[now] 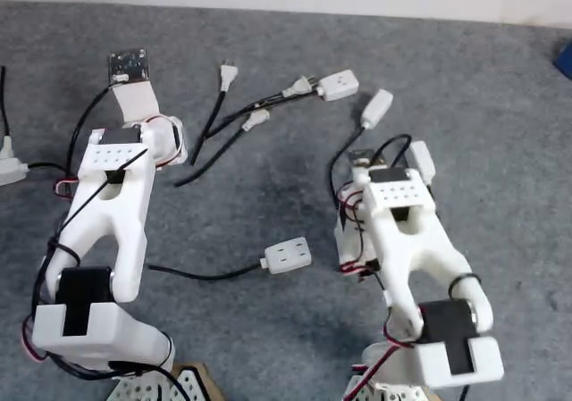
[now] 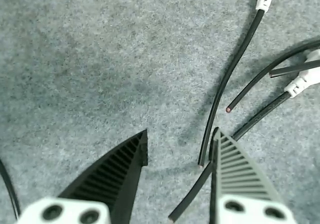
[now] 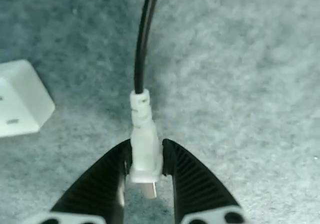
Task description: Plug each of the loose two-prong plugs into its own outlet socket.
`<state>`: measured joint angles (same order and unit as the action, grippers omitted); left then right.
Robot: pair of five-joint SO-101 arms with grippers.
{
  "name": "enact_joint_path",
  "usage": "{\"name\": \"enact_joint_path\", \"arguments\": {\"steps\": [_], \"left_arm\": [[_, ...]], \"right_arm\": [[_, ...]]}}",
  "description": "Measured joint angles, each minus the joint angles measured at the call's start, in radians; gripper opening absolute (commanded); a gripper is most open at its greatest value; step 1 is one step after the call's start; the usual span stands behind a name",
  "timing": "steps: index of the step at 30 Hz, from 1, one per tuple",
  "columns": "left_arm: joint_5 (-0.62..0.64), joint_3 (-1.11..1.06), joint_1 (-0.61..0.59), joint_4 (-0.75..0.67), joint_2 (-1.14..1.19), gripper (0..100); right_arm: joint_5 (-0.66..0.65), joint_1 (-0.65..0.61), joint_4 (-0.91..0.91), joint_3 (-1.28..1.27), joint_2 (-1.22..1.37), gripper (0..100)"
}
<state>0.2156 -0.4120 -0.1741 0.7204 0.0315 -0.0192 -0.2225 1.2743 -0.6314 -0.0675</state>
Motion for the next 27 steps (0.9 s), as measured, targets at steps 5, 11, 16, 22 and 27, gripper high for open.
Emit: {"name": "enact_joint_path", "arguments": {"steps": [5,11,16,22,27], "left_arm": [[0.000,0.000,0.000,0.000,0.002,21],[0.000,0.000,0.000,0.000,0.009,21],[0.000,0.000,0.000,0.000,0.009,21],[0.000,0.000,0.000,0.000,0.009,21],[0.000,0.000,0.000,0.000,0.009,21]], "right_arm": [[0.000,-0.003,-0.040,0.017,0.015,19.0],[0.000,-0.003,-0.064,0.034,0.015,19.1],[-0.011,-0.003,-0.098,0.034,0.015,19.1],[-0.017,-0.003,-0.160,0.034,0.015,19.1],[-0.020,-0.003,-0.176,0.034,0.044,19.1]]}}
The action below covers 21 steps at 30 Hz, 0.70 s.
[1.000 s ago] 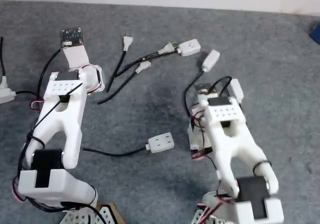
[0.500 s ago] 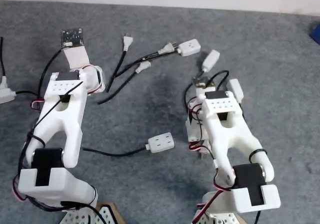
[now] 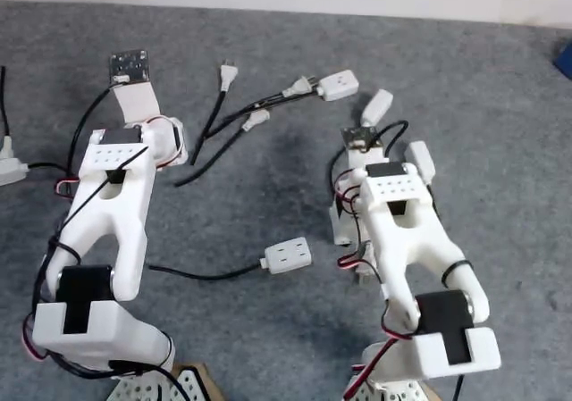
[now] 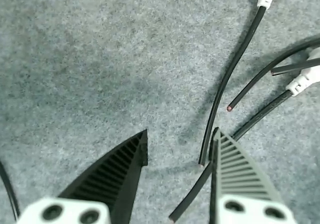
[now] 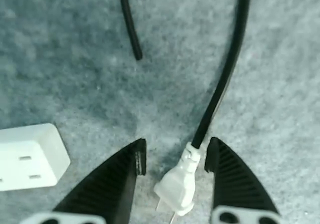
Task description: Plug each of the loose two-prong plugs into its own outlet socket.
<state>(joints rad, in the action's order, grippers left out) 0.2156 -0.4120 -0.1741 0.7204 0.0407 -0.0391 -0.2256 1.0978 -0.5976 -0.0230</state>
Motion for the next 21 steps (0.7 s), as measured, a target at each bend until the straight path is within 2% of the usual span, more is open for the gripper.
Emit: {"name": "enact_joint_path", "arguments": {"steps": [10,12,16,21], "left_arm": [[0.000,0.000,0.000,0.000,0.000,21],[0.000,0.000,0.000,0.000,0.000,21],[0.000,0.000,0.000,0.000,0.000,21],[0.000,0.000,0.000,0.000,0.000,21]], "right_arm": [[0.000,0.008,0.002,0.058,0.143,19.0],[0.000,0.011,0.017,0.072,0.147,15.4],[0.000,0.028,0.044,0.083,0.143,0.5],[0.005,0.035,0.078,0.084,0.143,1.8]]}}
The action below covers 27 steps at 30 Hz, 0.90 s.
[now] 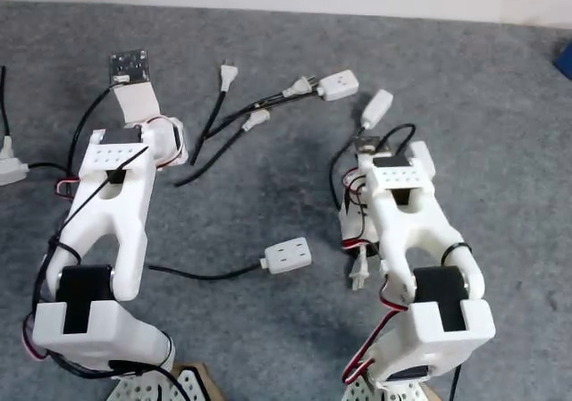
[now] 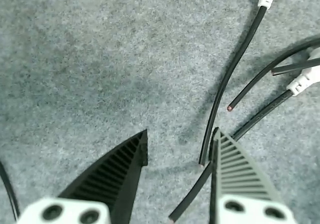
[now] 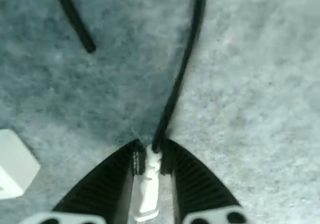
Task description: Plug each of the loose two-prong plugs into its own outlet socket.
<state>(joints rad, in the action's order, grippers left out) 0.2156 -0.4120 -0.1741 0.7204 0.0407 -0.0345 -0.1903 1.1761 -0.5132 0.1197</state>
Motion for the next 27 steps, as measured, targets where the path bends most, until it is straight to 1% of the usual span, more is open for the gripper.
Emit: {"name": "enact_joint_path", "arguments": {"steps": [8,12,16,19,27], "left_arm": [[0.000,0.000,0.003,0.000,0.000,21],[0.000,0.000,0.003,0.000,0.000,21],[0.000,0.000,0.003,0.000,0.000,21],[0.000,0.000,0.003,0.000,0.000,21],[0.000,0.000,0.003,0.000,0.000,21]], "right_arm": [[0.000,0.000,0.003,0.000,0.000,2.3],[0.002,-0.002,0.063,-0.002,0.002,2.6],[0.002,-0.002,0.118,0.026,0.002,8.4],[0.000,-0.002,0.126,0.026,0.002,11.8],[0.000,-0.008,0.126,0.026,0.002,11.9]]}}
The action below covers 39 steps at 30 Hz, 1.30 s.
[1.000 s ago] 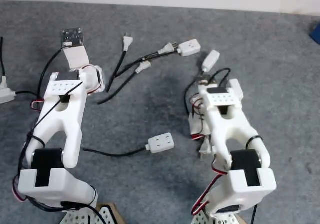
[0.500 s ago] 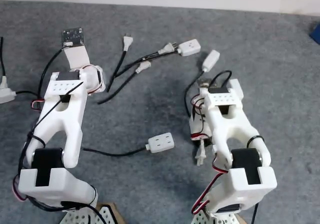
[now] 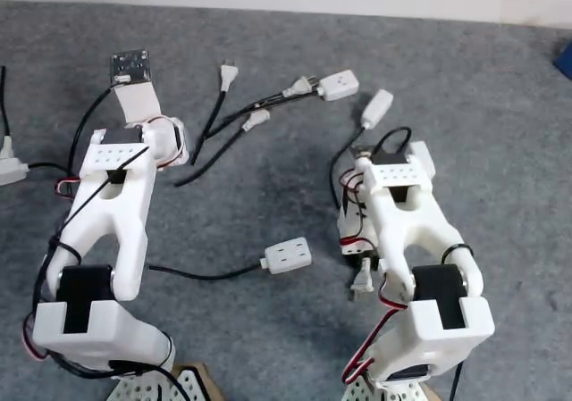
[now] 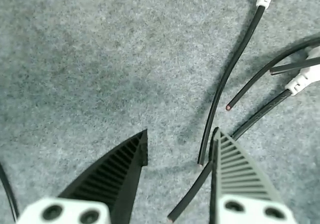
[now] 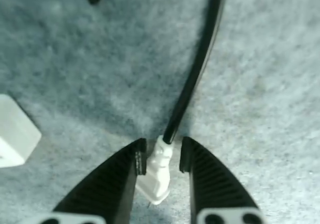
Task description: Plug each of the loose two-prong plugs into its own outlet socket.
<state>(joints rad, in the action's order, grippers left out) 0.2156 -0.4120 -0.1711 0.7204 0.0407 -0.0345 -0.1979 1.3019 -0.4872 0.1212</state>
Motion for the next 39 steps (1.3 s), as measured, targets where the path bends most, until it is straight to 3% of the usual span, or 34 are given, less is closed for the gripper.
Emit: {"name": "enact_joint_path", "arguments": {"steps": [13,18,27,31,35,39], "left_arm": [[0.000,0.000,0.000,0.000,0.000,21],[0.000,0.000,0.000,0.000,0.000,21],[0.000,0.000,0.000,0.000,0.000,21],[-0.006,0.000,0.003,0.000,0.000,21],[-0.106,0.015,0.068,0.003,0.000,21],[-0.180,0.126,0.157,0.147,0.000,21]], "right_arm": [[0.026,-0.014,-0.061,-0.046,-0.002,11.7],[0.032,-0.015,-0.064,-0.046,-0.002,0.3],[0.032,-0.015,-0.058,-0.034,0.000,0.7],[0.035,-0.018,0.034,0.091,0.002,0.7],[0.035,-0.017,0.161,0.307,0.002,0.7],[0.057,0.017,0.258,0.594,0.002,0.7]]}}
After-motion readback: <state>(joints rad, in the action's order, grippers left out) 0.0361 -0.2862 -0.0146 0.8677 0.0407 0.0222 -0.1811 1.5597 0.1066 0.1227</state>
